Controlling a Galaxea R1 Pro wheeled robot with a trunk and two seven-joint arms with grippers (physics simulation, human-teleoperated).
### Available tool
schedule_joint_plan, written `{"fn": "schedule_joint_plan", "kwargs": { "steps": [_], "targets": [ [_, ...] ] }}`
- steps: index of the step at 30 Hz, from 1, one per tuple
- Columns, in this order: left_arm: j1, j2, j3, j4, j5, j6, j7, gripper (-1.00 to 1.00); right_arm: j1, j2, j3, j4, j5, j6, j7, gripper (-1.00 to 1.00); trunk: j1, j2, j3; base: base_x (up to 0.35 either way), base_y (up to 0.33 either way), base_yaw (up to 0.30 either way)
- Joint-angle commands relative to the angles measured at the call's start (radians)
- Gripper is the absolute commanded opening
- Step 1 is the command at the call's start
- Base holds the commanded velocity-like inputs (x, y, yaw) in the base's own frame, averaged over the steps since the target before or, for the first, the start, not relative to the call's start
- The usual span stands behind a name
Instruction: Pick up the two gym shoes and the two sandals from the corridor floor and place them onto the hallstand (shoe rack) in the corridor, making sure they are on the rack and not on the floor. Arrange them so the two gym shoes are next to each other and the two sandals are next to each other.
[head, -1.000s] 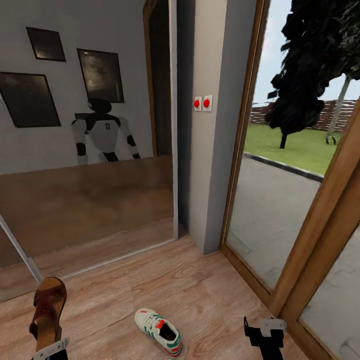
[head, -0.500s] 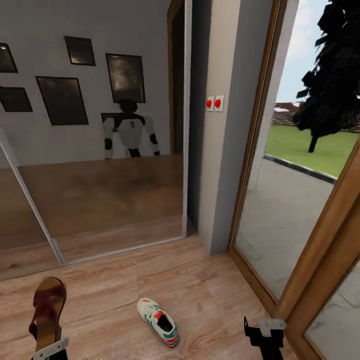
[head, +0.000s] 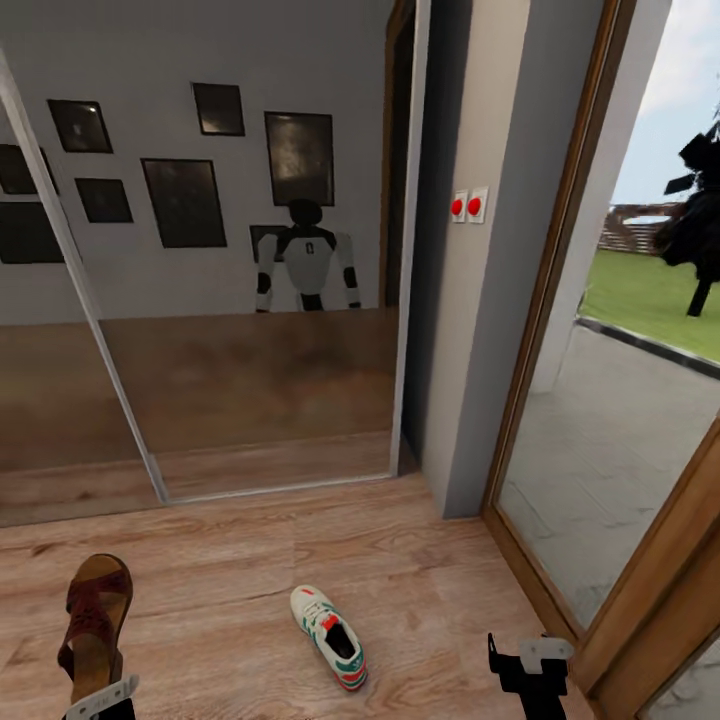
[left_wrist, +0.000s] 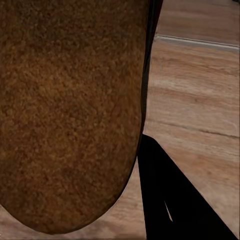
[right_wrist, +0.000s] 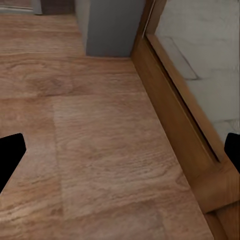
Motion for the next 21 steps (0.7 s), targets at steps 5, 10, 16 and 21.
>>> {"fn": "schedule_joint_plan", "kwargs": {
  "steps": [5, 10, 16, 21],
  "targets": [
    [-0.001, 0.0, 0.004, 0.001, 0.005, -0.002, -0.009, -1.0, 0.0, 0.0, 0.009, 0.001, 0.001, -0.001, -0.008, 1.0, 0.0, 0.0, -0.001, 0.0, -0.002, 0.278],
    [-0.001, 0.0, 0.004, 0.001, 0.005, -0.003, -0.009, -1.0, 0.0, 0.0, 0.008, 0.001, 0.001, -0.001, -0.008, 1.0, 0.0, 0.0, -0.001, 0.0, 0.0, 0.278],
    [-0.001, 0.0, 0.004, 0.001, 0.005, -0.002, -0.009, -1.0, 0.0, 0.0, 0.009, 0.0, 0.001, -0.001, -0.008, 1.0, 0.0, 0.0, -0.001, 0.0, -0.127, 0.278],
    [-0.001, 0.0, 0.004, 0.001, 0.005, -0.002, -0.01, -1.0, 0.0, 0.0, 0.009, 0.0, 0.001, -0.001, -0.008, 1.0, 0.0, 0.0, -0.001, 0.0, -0.255, 0.278]
  ]
}}
